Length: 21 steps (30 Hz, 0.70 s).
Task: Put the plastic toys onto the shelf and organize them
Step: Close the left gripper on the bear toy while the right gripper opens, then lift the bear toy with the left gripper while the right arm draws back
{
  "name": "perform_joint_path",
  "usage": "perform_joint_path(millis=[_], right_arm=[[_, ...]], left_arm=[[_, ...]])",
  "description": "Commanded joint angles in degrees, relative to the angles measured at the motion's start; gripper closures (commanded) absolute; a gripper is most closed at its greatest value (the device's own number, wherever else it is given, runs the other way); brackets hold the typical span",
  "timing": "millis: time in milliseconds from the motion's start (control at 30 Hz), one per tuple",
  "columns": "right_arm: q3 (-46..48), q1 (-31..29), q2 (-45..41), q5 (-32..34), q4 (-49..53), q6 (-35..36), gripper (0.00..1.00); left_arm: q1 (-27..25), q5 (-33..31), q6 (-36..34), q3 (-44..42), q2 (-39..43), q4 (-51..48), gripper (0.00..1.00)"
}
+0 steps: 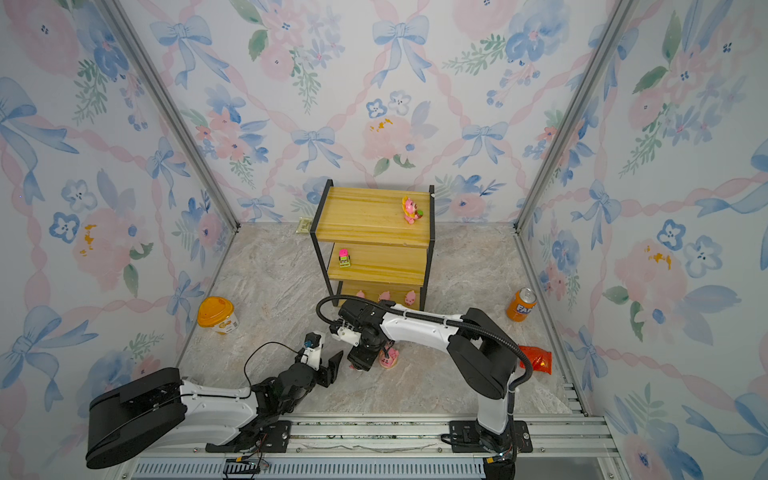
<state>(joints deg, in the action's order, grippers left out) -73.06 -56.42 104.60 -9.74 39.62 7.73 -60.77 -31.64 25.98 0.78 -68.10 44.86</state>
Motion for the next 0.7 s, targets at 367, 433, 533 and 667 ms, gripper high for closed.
perform_joint_path(millis=[367, 433, 533, 667], right_arm=[[2.77, 2.26, -17.19, 4.35, 4.18, -5.68, 0.33], [3.98, 2.63, -18.97, 4.80, 3.77, -7.01, 0.33], [6.21, 3.29, -21.66, 5.16, 2.78, -8.45, 0.33], [7.90, 4.75, -24.38, 4.97, 2.46, -9.31, 0.32]], left_arm=[[-0.54, 8.17, -4.34, -2.54, 2.58, -0.21, 0.30], [-0.49, 9.25, -5.19, -2.68, 3.31, -0.14, 0.29], [-0.42, 11.24, -6.75, -2.38, 3.84, 0.23, 0.29], [-0.39, 13.68, -8.46, -1.45, 2.87, 1.27, 0.28]])
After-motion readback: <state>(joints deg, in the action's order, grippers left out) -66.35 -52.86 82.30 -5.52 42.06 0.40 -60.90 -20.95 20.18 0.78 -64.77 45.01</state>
